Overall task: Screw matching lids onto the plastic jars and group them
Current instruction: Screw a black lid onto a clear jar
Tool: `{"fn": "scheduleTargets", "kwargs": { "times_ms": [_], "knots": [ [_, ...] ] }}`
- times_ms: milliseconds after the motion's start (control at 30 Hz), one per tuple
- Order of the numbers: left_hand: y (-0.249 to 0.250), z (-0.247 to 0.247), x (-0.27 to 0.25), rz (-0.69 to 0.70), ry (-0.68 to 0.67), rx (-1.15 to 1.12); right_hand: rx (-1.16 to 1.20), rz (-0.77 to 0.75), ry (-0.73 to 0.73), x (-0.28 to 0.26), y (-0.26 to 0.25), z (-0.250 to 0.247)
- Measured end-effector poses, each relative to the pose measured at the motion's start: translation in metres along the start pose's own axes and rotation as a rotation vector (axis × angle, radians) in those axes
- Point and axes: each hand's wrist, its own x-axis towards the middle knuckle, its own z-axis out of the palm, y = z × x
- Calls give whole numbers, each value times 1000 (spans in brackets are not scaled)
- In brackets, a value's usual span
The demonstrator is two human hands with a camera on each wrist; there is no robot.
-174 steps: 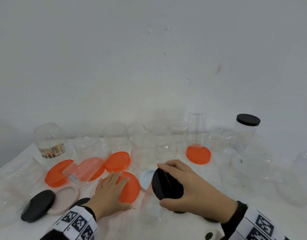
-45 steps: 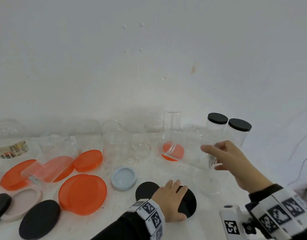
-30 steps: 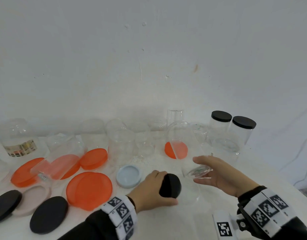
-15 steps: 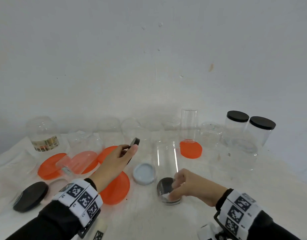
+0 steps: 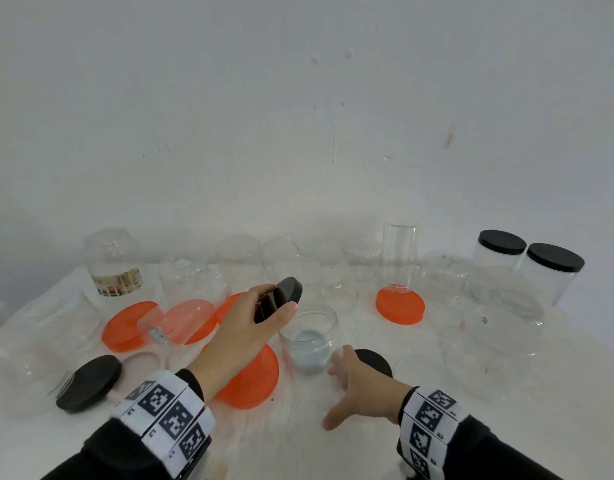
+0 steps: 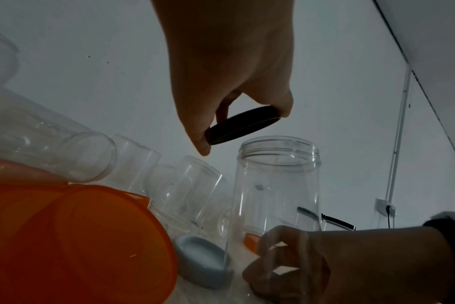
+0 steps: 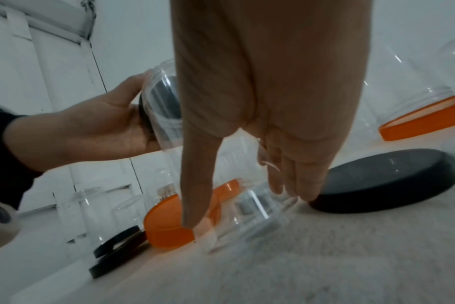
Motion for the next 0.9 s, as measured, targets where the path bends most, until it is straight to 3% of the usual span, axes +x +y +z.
{"fn": "scheduleTargets", "kwargs": {
  "times_ms": [233, 533, 900],
  "knots": [
    [3, 8, -4, 24, -72, 25, 29, 3, -18, 4, 5, -12],
    [14, 18, -8, 108, -183, 136, 257, -200, 31, -7, 0, -13],
    [18, 37, -16, 191, -303, 278, 251, -255, 69, -7, 7, -6]
  ]
}}
